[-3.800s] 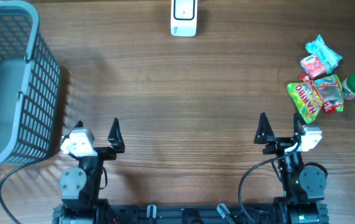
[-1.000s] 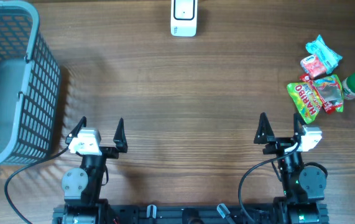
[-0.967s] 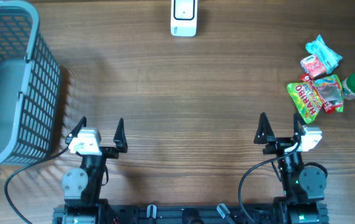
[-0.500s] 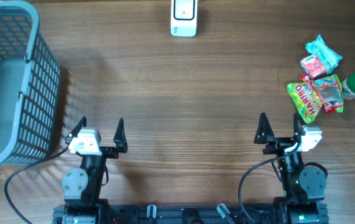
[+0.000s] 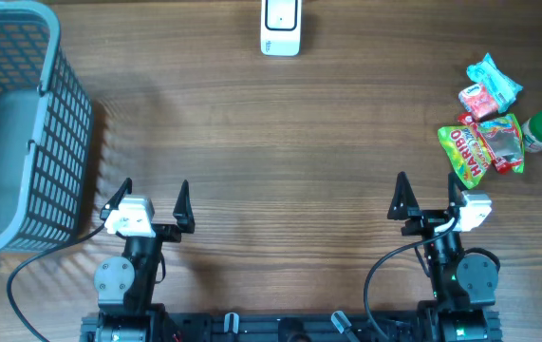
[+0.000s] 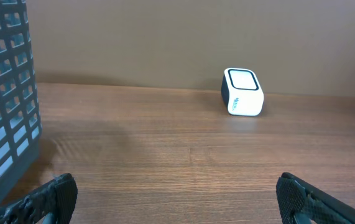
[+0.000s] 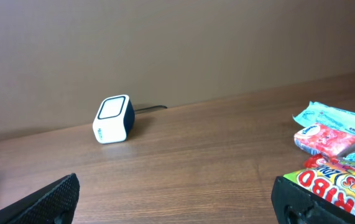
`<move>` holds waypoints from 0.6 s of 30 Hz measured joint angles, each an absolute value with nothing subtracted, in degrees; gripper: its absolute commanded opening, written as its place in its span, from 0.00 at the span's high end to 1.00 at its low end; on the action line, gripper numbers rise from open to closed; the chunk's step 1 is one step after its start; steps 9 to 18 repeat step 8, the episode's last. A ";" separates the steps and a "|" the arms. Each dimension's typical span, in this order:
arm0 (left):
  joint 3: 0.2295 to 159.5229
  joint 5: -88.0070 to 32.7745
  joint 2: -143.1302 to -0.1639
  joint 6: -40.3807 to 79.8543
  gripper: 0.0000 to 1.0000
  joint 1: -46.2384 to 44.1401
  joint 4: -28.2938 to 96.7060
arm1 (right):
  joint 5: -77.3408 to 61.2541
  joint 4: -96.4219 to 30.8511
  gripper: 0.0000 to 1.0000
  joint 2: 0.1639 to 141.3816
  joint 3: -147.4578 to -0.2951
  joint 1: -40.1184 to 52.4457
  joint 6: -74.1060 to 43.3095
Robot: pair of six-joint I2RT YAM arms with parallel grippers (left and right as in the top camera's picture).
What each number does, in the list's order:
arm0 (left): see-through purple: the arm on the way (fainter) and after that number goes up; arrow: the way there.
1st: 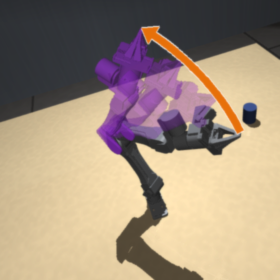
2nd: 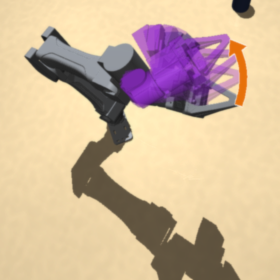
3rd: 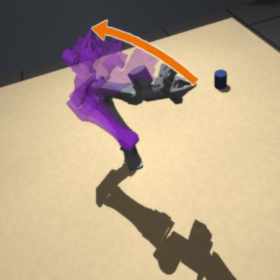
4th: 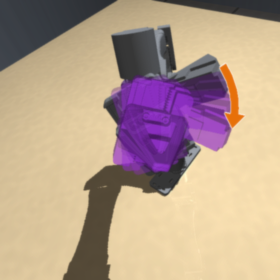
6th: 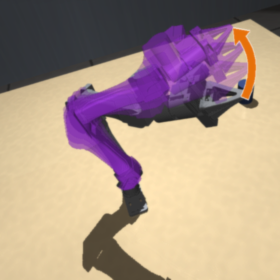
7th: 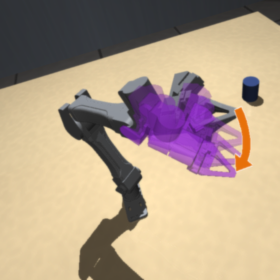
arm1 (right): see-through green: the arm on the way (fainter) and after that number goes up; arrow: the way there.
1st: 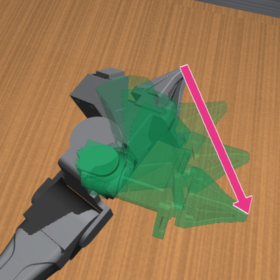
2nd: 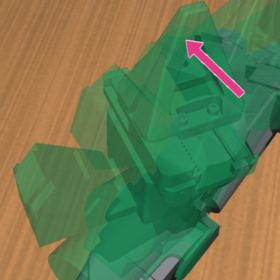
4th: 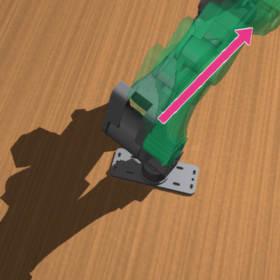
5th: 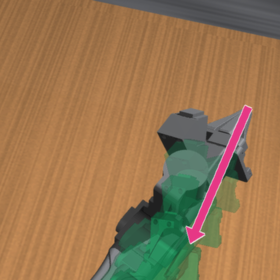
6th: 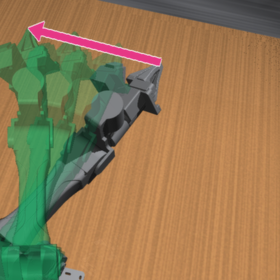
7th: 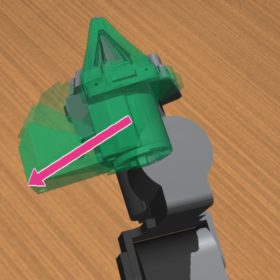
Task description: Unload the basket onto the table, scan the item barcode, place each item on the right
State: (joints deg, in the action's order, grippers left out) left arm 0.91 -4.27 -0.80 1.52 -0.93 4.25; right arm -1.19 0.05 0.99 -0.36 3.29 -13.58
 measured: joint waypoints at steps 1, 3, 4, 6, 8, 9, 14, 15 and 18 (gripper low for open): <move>0.91 -4.25 -0.80 1.54 0.00 -0.93 4.23 | -1.19 0.05 0.00 0.99 -0.36 3.29 -13.58; 0.91 -4.25 -0.80 1.54 0.00 -0.93 4.23 | -1.19 0.05 0.00 0.99 -0.36 3.29 -13.58; 0.91 -4.25 -0.80 1.52 0.00 -0.93 4.25 | -1.19 0.05 0.00 0.99 -0.36 3.29 -13.61; 0.91 -4.25 -0.80 1.54 0.00 -0.93 4.23 | -1.21 0.05 0.00 0.99 -0.36 3.29 -13.58; 0.91 -4.25 -0.80 1.54 0.00 -0.93 4.25 | -1.19 0.05 0.00 0.99 -0.36 3.29 -13.61; 0.91 -4.25 -0.80 1.54 0.00 -0.93 4.25 | -1.19 0.05 0.00 0.99 -0.36 3.29 -13.61; 0.91 -4.25 -0.80 1.54 0.00 -0.93 4.25 | -1.19 0.05 0.00 0.99 -0.36 3.29 -13.61; 0.91 -4.25 -0.80 1.54 0.00 -0.93 4.25 | -1.19 0.05 0.00 0.99 -0.36 3.29 -13.61; 0.91 -4.25 -0.80 1.54 0.00 -0.93 4.25 | -1.19 0.05 0.00 0.99 -0.36 3.29 -13.61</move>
